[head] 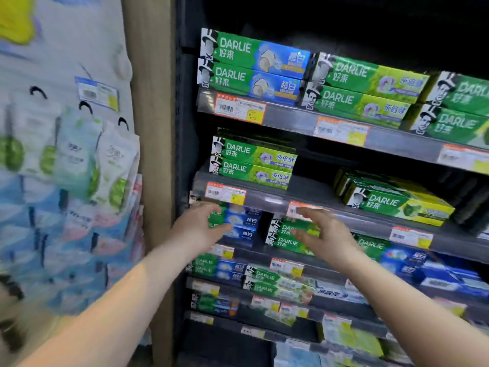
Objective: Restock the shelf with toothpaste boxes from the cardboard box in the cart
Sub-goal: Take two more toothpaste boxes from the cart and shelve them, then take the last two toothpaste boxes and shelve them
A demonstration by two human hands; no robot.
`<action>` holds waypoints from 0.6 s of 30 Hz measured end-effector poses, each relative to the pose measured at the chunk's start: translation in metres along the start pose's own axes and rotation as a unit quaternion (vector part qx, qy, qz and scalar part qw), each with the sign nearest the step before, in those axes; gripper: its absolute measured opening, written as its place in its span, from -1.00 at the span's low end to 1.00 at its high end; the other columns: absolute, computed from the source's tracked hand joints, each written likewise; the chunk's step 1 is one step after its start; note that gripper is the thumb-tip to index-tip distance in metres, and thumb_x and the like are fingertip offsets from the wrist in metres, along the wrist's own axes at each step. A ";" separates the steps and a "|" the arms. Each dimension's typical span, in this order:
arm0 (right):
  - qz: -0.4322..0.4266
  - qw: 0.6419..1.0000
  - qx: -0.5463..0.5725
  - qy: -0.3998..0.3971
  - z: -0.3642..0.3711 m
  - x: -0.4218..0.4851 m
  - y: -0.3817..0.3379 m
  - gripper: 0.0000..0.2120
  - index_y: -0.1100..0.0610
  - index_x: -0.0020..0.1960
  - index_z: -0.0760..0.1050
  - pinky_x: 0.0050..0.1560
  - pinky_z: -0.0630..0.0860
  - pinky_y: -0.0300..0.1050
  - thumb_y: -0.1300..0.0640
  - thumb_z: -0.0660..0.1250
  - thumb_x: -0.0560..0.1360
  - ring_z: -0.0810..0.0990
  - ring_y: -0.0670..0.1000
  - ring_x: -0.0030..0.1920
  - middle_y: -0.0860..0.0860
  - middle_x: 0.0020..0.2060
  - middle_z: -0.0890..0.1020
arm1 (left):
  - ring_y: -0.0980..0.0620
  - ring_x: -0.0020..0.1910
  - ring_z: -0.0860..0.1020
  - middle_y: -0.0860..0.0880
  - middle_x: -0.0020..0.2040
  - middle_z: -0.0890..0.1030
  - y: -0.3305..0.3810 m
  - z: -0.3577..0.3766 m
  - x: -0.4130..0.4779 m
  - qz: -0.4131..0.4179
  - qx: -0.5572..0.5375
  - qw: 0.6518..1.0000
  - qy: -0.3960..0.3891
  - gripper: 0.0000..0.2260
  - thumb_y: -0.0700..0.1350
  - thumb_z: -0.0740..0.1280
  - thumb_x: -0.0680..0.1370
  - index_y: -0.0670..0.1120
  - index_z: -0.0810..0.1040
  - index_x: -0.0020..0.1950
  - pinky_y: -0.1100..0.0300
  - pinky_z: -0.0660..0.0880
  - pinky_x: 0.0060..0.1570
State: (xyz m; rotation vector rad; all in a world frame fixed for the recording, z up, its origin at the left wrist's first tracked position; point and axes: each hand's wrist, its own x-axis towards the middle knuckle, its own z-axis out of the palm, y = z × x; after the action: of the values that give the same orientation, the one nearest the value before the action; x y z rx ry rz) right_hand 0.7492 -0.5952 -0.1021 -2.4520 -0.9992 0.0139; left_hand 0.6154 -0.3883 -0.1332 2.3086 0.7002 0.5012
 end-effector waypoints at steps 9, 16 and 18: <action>-0.085 0.988 -0.008 -0.131 0.033 -0.078 -0.021 -0.39 -0.02 0.42 0.22 0.30 0.30 -0.09 -0.10 0.33 0.44 0.34 0.06 0.36 0.03 0.39 0.36 | -0.09 0.29 0.44 -0.08 0.31 0.46 -0.039 -0.005 -0.140 -0.132 0.094 0.985 -0.058 -0.48 0.15 0.35 0.43 -0.04 0.41 0.33 0.03 0.38 0.28; -0.156 0.964 0.005 -0.216 0.085 -0.101 -0.095 -0.40 -0.04 0.42 0.20 0.28 0.34 -0.09 -0.11 0.31 0.45 0.35 0.03 0.36 -0.01 0.40 0.34 | -0.02 0.31 0.42 -0.05 0.33 0.46 -0.109 -0.059 -0.226 -0.229 0.116 0.966 -0.027 -0.50 0.11 0.37 0.42 -0.02 0.42 0.32 0.20 0.33 0.23; -0.178 0.954 -0.001 -0.240 0.103 -0.103 -0.124 -0.39 -0.05 0.42 0.19 0.29 0.36 -0.08 -0.12 0.31 0.44 0.36 0.01 0.36 -0.01 0.39 0.34 | 0.00 0.34 0.40 -0.02 0.37 0.44 -0.130 -0.077 -0.244 -0.253 0.108 0.961 -0.005 -0.45 0.11 0.37 0.41 0.03 0.36 0.37 0.16 0.34 0.26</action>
State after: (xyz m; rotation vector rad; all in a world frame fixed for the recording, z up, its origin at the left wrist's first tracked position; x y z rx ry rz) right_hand 0.5729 -0.5423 -0.1549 -2.2783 -1.6348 0.5093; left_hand 0.3392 -0.4148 -0.2080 2.2019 1.3453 0.1808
